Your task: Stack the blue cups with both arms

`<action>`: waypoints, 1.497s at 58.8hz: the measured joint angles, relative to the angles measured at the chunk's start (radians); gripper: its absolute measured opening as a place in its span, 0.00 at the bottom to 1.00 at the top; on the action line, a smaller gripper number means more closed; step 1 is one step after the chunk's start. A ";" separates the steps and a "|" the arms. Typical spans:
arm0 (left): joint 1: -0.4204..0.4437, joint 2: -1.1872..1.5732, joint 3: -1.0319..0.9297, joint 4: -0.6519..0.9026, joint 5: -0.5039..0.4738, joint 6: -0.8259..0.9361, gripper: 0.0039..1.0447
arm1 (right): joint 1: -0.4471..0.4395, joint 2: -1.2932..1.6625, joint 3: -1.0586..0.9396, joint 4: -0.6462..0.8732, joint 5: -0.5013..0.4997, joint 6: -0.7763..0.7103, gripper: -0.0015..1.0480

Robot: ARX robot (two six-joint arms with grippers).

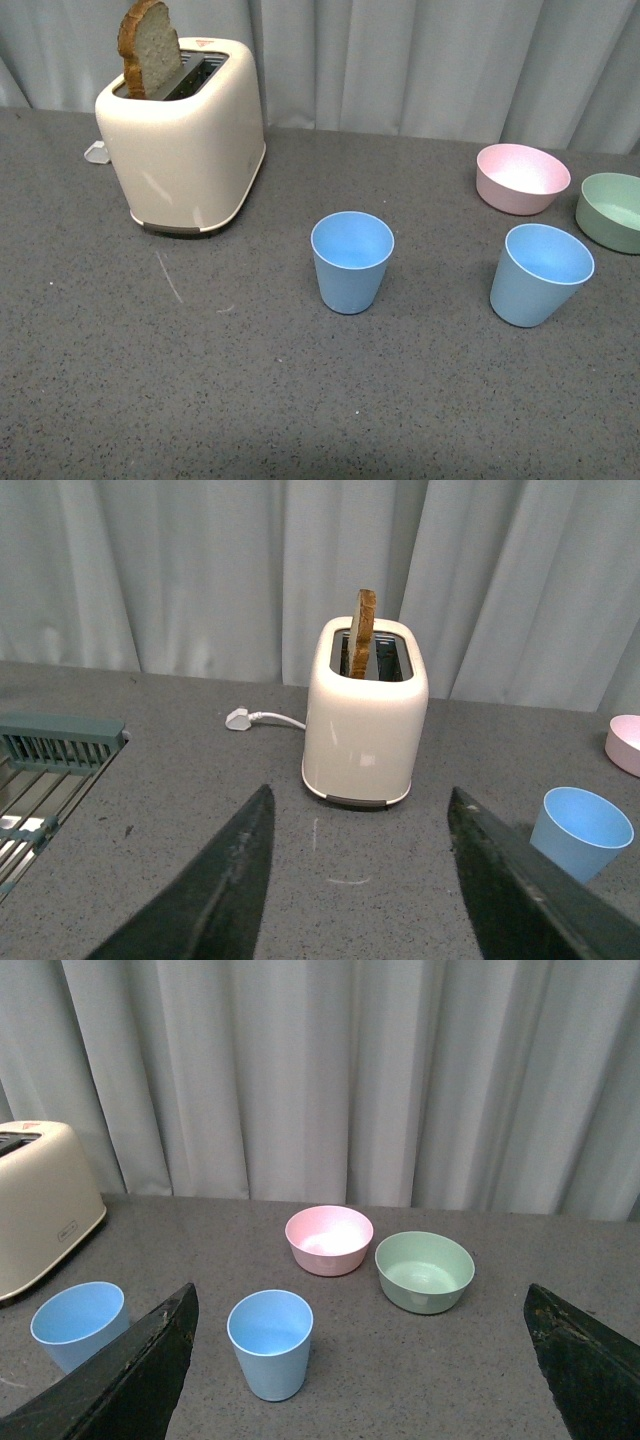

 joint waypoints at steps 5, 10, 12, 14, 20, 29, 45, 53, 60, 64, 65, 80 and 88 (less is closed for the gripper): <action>0.000 0.000 0.000 0.000 0.000 0.000 0.65 | 0.000 0.000 0.000 0.000 -0.004 -0.004 0.91; 0.000 0.000 0.000 0.000 0.000 0.000 0.83 | -0.019 0.078 0.007 0.030 -0.061 -0.170 0.91; 0.000 0.000 0.000 0.000 0.000 0.000 0.88 | -0.020 0.131 0.015 0.055 -0.060 -0.205 0.91; 0.000 0.000 0.000 0.000 0.000 0.000 0.93 | -0.018 0.195 0.026 0.090 -0.056 -0.226 0.91; 0.000 0.000 0.000 0.000 0.000 0.002 0.93 | 0.000 0.457 0.087 0.235 -0.059 -0.238 0.91; 0.000 0.000 0.000 0.000 0.000 0.002 0.94 | 0.033 0.938 0.272 0.320 -0.042 -0.145 0.91; 0.000 0.000 0.000 0.000 0.000 0.002 0.94 | 0.092 1.524 0.622 0.165 0.016 0.012 0.91; 0.000 0.000 0.000 0.000 0.000 0.002 0.94 | 0.120 1.690 0.753 0.106 0.053 0.062 0.91; 0.000 0.000 0.000 0.000 0.000 0.002 0.94 | 0.133 1.786 0.838 0.064 0.085 0.111 0.91; 0.000 0.000 0.000 0.000 0.000 0.002 0.94 | 0.136 1.829 0.879 0.040 0.092 0.138 0.91; 0.000 0.000 0.000 0.000 0.000 0.002 0.94 | 0.137 1.835 0.884 0.038 0.095 0.142 0.91; 0.000 0.000 0.000 0.000 0.000 0.002 0.94 | 0.138 1.923 0.957 -0.021 0.112 0.233 0.91; 0.000 0.000 0.000 0.000 0.000 0.002 0.94 | 0.135 1.951 0.959 -0.026 0.113 0.255 0.88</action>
